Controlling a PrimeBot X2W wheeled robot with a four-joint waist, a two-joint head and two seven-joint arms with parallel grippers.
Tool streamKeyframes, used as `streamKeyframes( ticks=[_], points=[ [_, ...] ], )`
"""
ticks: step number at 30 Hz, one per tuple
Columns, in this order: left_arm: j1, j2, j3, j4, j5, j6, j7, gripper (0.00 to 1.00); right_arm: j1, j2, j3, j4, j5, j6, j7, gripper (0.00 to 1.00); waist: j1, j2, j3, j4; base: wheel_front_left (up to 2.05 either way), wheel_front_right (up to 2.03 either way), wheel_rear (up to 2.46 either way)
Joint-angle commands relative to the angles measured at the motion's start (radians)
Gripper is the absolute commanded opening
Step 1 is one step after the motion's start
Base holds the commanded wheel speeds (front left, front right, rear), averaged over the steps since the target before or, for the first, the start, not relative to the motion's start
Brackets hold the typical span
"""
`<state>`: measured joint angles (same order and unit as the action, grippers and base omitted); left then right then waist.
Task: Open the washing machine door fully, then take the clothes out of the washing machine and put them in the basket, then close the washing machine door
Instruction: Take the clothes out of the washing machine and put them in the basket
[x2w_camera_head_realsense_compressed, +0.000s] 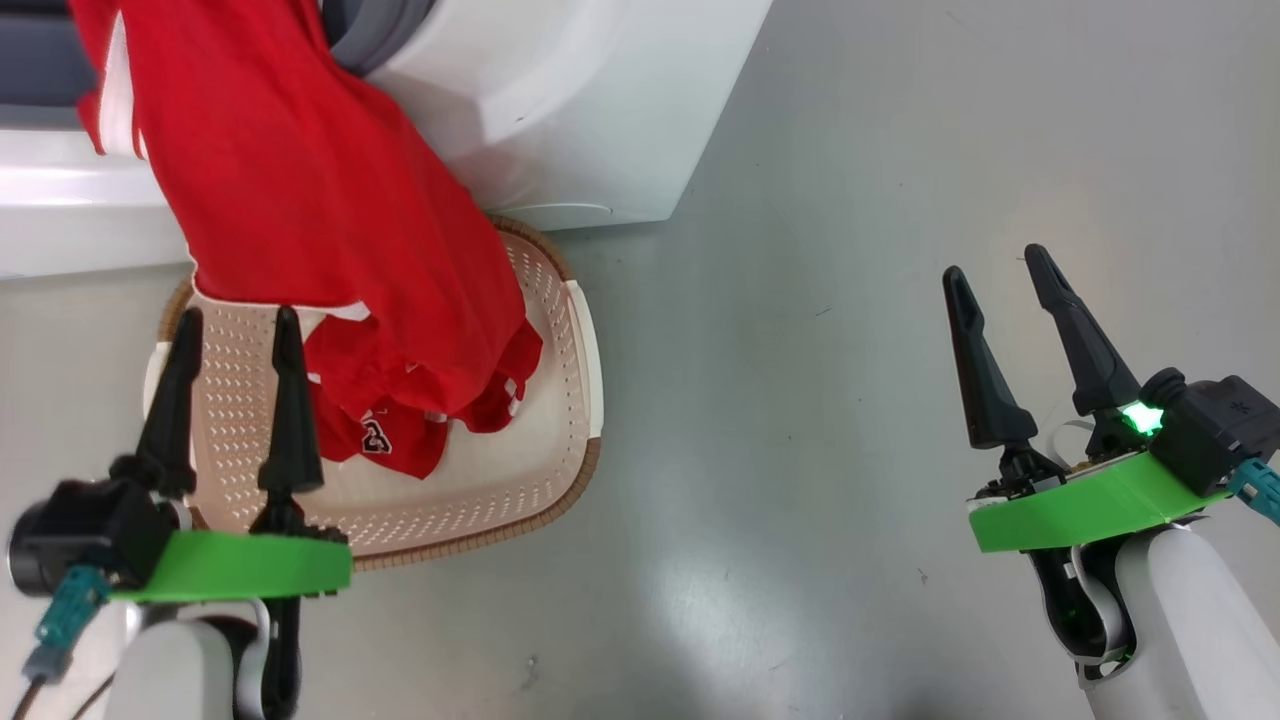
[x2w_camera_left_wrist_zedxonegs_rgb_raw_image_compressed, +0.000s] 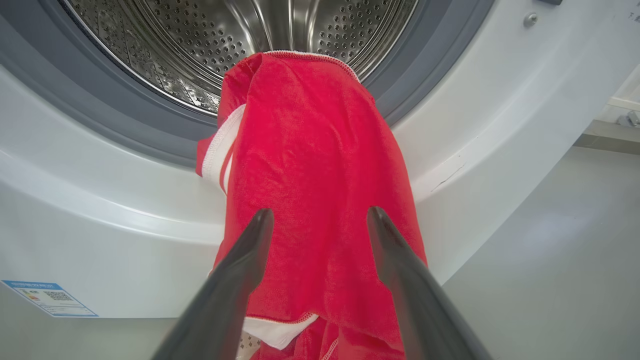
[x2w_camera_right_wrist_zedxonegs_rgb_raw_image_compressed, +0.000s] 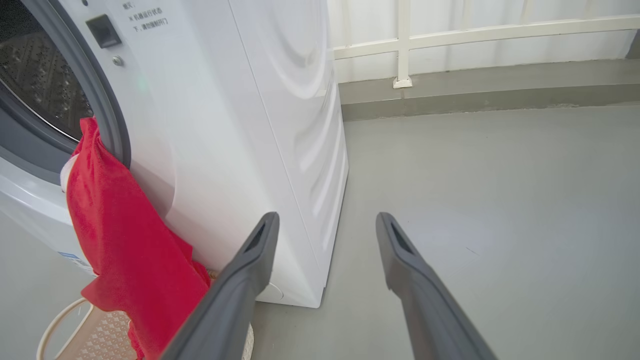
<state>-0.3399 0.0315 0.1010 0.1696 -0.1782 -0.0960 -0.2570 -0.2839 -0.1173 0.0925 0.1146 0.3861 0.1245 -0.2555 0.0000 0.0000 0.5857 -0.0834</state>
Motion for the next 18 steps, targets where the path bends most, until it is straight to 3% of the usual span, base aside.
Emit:
streamKeyframes(
  ticks=[1, 11, 18],
  points=[
    [0.051, 0.019, 0.019, -0.049, -0.007, 0.014, -0.005, 1.0, 0.029, -0.005, 0.019, -0.021, -0.003, 0.006, -0.006, 1.0, 0.0, 0.0, -0.002, 0.0, 0.0, 0.0, 0.0],
    [0.147, 0.019, -0.023, -0.156, -0.024, 0.069, -0.005, 1.0, 0.037, -0.004, 0.019, -0.019, -0.002, 0.006, -0.006, 1.0, 0.0, 0.0, -0.009, -0.005, 0.0, 0.0, 0.0],
    [0.154, 0.019, -0.032, -0.169, -0.025, 0.078, -0.005, 1.0, 0.039, -0.003, 0.021, -0.019, -0.001, 0.006, -0.006, 1.0, 0.0, 0.0, -0.01, -0.006, 0.0, 0.0, 0.0]
  ],
)
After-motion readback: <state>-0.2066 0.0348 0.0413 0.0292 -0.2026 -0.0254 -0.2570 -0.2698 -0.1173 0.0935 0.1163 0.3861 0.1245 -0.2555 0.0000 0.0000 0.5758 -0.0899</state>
